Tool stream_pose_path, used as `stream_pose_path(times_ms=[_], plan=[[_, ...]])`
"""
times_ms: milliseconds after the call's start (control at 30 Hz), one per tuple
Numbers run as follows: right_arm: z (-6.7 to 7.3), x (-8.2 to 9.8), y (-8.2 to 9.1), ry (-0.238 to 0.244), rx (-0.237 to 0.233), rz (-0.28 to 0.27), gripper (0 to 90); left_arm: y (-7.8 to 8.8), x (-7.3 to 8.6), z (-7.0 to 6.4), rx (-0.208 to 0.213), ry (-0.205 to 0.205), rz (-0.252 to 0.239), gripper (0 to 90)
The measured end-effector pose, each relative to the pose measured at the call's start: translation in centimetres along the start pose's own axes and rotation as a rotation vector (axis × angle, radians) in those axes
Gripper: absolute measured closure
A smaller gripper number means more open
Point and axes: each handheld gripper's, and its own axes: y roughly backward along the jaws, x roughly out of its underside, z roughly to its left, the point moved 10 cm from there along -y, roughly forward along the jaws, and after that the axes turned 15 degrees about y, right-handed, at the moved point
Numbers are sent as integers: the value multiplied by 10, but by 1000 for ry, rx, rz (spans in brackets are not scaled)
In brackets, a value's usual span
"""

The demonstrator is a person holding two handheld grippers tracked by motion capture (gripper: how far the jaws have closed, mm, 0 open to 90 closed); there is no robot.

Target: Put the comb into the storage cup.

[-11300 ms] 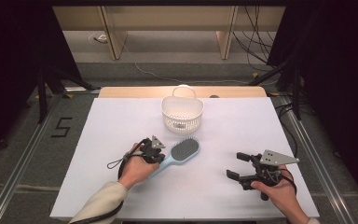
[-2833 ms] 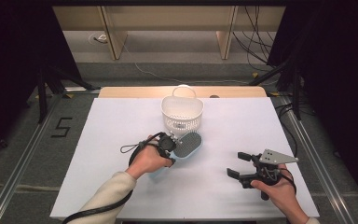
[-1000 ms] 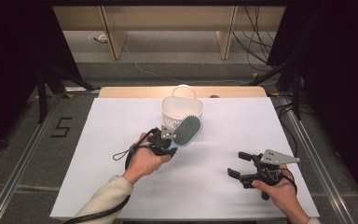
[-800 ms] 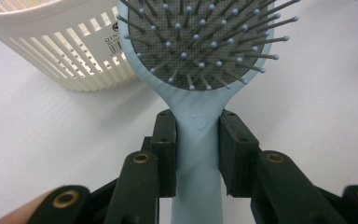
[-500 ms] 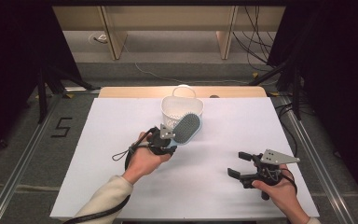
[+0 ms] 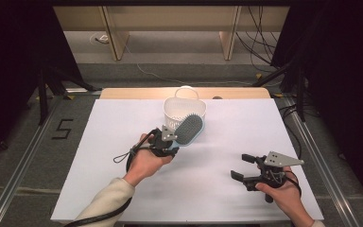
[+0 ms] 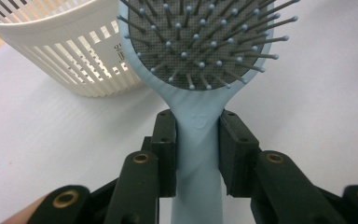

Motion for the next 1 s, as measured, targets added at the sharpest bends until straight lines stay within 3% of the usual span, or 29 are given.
stream_pose_path(times_ms=[300, 533, 1000], plan=[[0, 0, 0, 2, 1, 2, 158, 1, -2, 0, 3, -10, -16, 695], [0, 1, 0, 4, 3, 4, 158, 2, -6, 0, 11, 4, -49, 695], [-1, 1, 0, 12, 5, 5, 158, 5, -10, 0, 15, 22, -68, 695]])
